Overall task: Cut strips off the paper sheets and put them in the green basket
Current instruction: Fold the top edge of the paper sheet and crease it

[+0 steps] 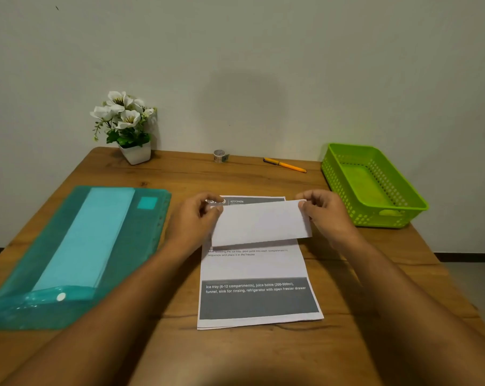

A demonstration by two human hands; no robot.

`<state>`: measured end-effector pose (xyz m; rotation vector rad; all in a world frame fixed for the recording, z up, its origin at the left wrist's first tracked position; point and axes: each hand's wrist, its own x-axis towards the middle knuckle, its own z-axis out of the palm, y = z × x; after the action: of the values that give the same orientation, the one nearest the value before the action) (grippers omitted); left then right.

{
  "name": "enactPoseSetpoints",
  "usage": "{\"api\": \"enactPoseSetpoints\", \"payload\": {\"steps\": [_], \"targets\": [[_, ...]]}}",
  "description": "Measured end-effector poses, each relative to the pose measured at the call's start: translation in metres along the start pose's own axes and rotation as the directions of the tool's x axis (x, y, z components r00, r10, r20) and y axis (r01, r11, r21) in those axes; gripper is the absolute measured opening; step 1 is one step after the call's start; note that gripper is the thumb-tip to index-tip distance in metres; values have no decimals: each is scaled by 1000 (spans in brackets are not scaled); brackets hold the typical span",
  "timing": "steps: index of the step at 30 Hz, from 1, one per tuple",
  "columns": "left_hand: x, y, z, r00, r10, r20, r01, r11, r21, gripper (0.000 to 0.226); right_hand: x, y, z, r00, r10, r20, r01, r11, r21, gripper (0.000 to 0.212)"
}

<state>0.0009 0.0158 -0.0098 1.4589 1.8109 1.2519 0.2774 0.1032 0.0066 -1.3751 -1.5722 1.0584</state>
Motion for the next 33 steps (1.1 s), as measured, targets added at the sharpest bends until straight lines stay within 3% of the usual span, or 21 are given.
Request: {"api": "enactPoseSetpoints", "payload": {"steps": [3, 6, 10, 12, 15, 20, 27, 33], "targets": [[-7, -10, 8, 991, 122, 57, -134, 922, 362, 19, 10, 18, 8, 997, 36, -74, -42, 995, -87, 21], [-14, -19, 13, 955, 247, 161, -295, 807, 511, 27, 15, 26, 14, 994, 7, -109, -31, 975, -222, 23], [-22, -26, 16, 931, 171, 324, -349, 680, 644, 57, 10, 28, 21, 994, -26, -107, -23, 900, -436, 25], [-24, -28, 16, 919, 139, 369, -371, 620, 691, 69, 3, 27, 24, 993, -101, -60, 44, 792, -609, 26], [-24, -31, 18, 911, 118, 395, -382, 599, 704, 75, -18, 18, 40, 969, -214, 123, 227, 579, -783, 38], [-27, -31, 20, 911, 116, 395, -388, 567, 727, 71, -53, 9, 94, 862, -218, 457, 498, 534, -684, 52], [-28, -30, 20, 916, 115, 384, -378, 565, 733, 68, -54, 18, 103, 847, -221, 483, 520, 529, -670, 54], [-27, -30, 17, 914, 111, 390, -383, 548, 743, 72, -39, 40, 55, 915, -135, 379, 385, 568, -727, 61]]}}
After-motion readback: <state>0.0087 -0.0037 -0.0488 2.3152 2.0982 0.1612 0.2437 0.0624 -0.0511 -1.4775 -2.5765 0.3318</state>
